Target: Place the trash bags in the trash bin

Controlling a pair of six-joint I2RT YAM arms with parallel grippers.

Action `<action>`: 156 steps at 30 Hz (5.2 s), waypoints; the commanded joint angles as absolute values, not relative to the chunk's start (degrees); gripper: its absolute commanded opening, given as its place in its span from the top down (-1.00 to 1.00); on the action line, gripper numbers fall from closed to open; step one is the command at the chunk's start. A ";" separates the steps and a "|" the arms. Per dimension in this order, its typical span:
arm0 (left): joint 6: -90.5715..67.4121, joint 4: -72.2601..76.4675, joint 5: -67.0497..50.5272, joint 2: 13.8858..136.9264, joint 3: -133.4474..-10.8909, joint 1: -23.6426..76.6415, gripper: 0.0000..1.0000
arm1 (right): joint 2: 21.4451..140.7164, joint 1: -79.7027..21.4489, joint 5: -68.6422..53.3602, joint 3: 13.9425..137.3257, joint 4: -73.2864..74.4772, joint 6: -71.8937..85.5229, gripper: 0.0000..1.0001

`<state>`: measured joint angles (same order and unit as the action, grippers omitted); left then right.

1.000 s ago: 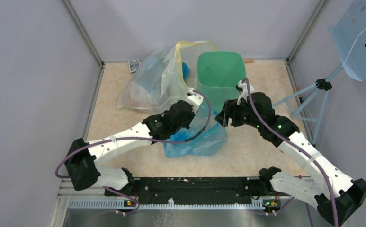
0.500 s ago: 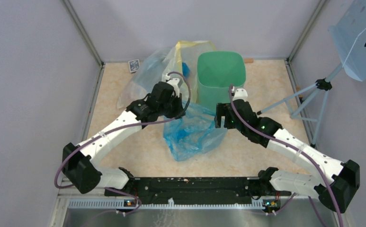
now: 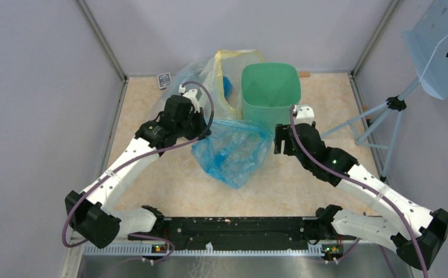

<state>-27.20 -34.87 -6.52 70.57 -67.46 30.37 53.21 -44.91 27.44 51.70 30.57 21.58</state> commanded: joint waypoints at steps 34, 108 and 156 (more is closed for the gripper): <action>-36.37 -18.90 -13.52 66.89 -52.44 26.15 1.00 | 78.39 -50.09 34.42 45.44 24.15 50.31 -0.19; -43.50 -28.15 -60.36 55.31 -73.49 21.66 1.00 | 95.47 -51.08 2.60 44.76 -13.67 18.07 1.00; -27.98 -36.93 -36.65 63.34 -62.37 21.57 1.00 | 76.28 -56.05 13.09 42.11 -14.48 15.13 1.00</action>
<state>-27.31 -40.12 -35.81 62.92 -64.16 21.74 72.40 -55.83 23.97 42.50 -0.27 16.88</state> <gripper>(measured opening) 0.005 0.003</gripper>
